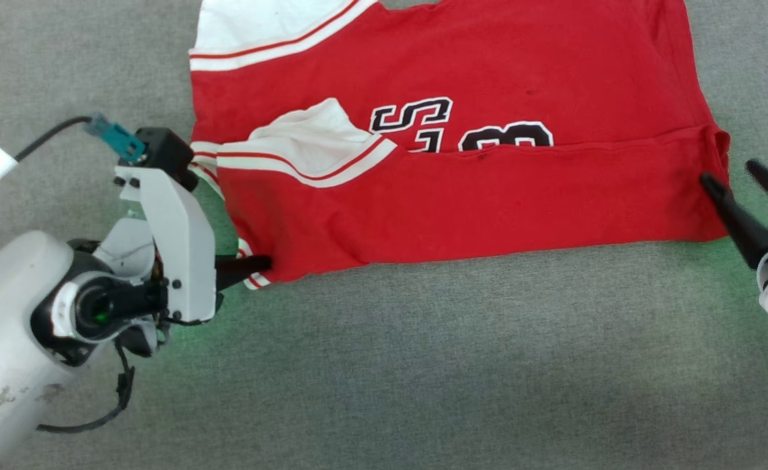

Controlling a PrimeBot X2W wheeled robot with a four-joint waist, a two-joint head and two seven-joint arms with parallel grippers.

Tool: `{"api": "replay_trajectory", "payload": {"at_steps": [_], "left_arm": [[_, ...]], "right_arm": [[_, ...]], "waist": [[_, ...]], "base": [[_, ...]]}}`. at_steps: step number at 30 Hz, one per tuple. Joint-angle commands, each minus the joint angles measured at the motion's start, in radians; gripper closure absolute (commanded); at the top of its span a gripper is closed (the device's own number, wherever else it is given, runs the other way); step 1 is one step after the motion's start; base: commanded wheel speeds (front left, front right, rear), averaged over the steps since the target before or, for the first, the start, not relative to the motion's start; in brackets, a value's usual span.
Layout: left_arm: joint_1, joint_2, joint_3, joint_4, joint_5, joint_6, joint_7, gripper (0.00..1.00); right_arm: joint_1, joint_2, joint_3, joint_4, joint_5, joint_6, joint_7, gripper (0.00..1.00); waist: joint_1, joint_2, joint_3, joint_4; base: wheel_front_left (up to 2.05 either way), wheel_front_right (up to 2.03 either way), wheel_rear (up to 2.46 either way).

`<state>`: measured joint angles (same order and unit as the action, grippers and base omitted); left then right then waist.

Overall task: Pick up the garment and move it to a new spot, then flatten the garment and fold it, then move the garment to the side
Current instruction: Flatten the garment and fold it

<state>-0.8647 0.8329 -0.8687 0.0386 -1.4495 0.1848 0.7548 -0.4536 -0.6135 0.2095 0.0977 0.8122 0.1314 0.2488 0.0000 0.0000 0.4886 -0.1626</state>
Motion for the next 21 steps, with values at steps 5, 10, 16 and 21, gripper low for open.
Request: {"api": "replay_trajectory", "payload": {"at_steps": [5,10,16,21], "left_arm": [[0.04,-0.046,-0.046,0.003,0.024,-0.016,-0.009,1.0],[0.031,-0.063,-0.051,-0.005,0.041,-0.028,-0.023,1.0],[0.029,-0.086,-0.05,0.002,0.056,-0.042,-0.05,1.0],[0.043,-0.095,-0.04,0.011,0.056,-0.057,-0.084,1.0]], "right_arm": [[-0.029,-0.118,0.117,-0.035,0.021,-0.002,0.197,0.0],[-0.065,-0.17,0.145,-0.012,-0.01,-0.002,0.324,0.0],[-0.083,-0.122,0.154,0.044,-0.025,-0.002,0.378,0.01],[-0.08,-0.093,0.148,0.073,-0.029,-0.002,0.375,1.0]], "waist": [[0.0,0.0,0.006,0.02],[0.0,0.0,0.02,0.037],[0.0,0.0,0.033,0.05],[0.0,0.0,0.025,0.052]], "base": [[0.0,0.0,0.0],[0.0,0.0,0.0],[0.0,0.0,0.0],[0.0,0.0,0.0]]}}
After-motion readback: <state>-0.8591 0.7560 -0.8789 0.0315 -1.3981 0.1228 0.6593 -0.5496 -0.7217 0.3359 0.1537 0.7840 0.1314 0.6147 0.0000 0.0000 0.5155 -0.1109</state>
